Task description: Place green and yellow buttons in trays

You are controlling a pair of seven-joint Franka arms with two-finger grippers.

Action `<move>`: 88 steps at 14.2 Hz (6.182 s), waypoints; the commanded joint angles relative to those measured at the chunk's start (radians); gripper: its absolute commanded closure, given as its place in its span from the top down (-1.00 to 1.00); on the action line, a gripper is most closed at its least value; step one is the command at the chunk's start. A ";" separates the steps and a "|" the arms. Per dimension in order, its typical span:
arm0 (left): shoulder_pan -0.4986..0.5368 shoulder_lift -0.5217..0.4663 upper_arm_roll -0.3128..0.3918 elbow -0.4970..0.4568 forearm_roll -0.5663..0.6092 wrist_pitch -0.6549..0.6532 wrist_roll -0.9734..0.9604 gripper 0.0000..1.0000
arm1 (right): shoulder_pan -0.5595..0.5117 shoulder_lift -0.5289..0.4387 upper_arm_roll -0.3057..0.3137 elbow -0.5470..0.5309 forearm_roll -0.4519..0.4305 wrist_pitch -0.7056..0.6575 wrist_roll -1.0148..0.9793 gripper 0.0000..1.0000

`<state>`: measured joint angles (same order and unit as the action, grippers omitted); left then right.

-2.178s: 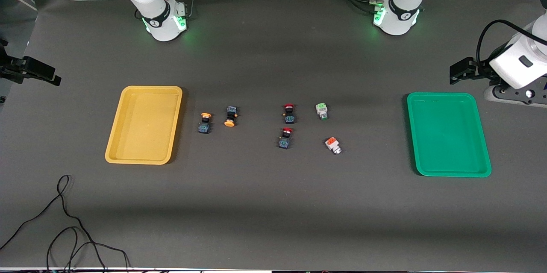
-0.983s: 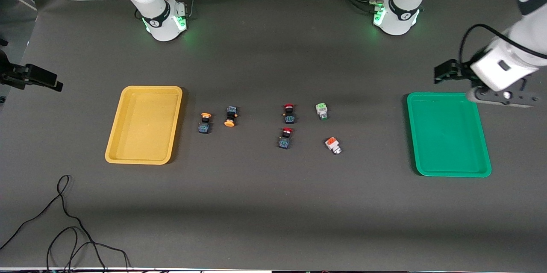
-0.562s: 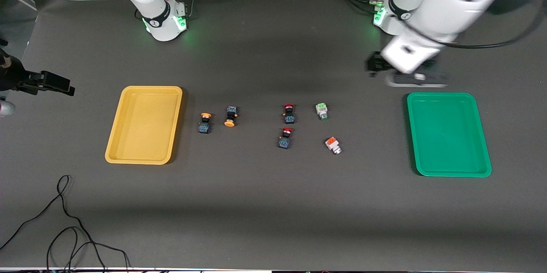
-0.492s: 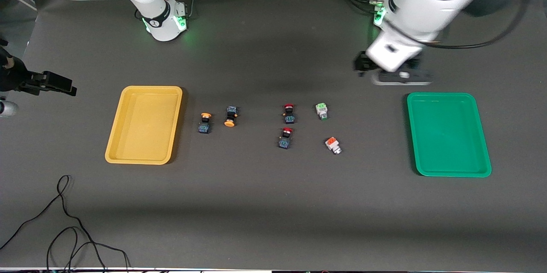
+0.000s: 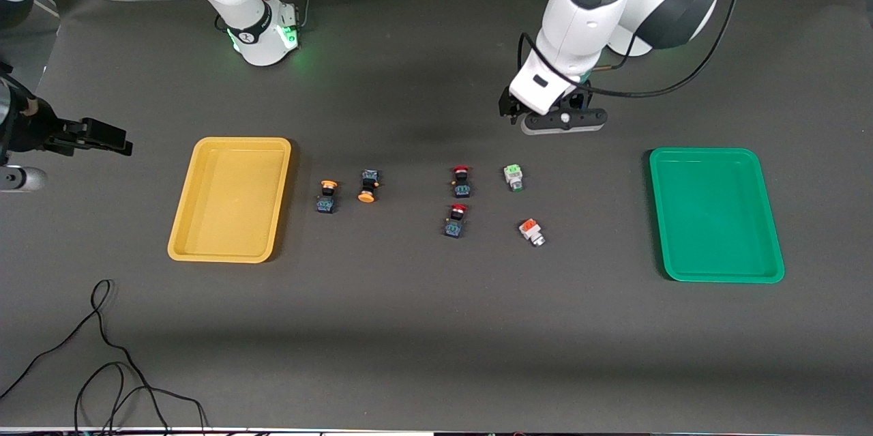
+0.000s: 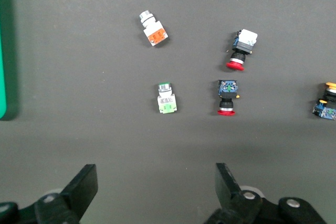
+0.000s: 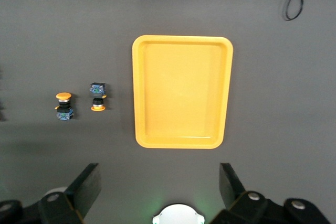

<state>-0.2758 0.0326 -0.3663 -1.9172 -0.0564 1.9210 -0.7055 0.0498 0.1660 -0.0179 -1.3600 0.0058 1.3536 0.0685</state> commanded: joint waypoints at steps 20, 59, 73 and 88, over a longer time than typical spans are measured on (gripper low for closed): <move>-0.043 0.500 0.012 -0.086 0.190 0.405 -0.196 -0.21 | 0.394 0.113 -0.013 -0.790 0.057 0.944 0.409 1.00; 0.699 0.380 0.015 0.258 0.305 -0.113 0.702 0.77 | 0.482 0.168 -0.428 -1.042 0.212 1.357 -0.125 -1.00; 0.204 0.493 -0.068 0.342 0.208 0.016 -0.111 0.98 | 0.493 -0.083 -0.433 -0.932 0.215 0.974 -0.072 0.99; 0.101 0.722 -0.010 0.294 0.349 0.320 -0.621 0.48 | 0.941 0.348 -0.425 -0.711 0.433 1.148 0.456 0.99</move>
<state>-0.1243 0.7723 -0.4177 -1.6212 0.2735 2.2387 -1.2766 0.9780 0.4660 -0.4281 -2.0960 0.3886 2.4760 0.5054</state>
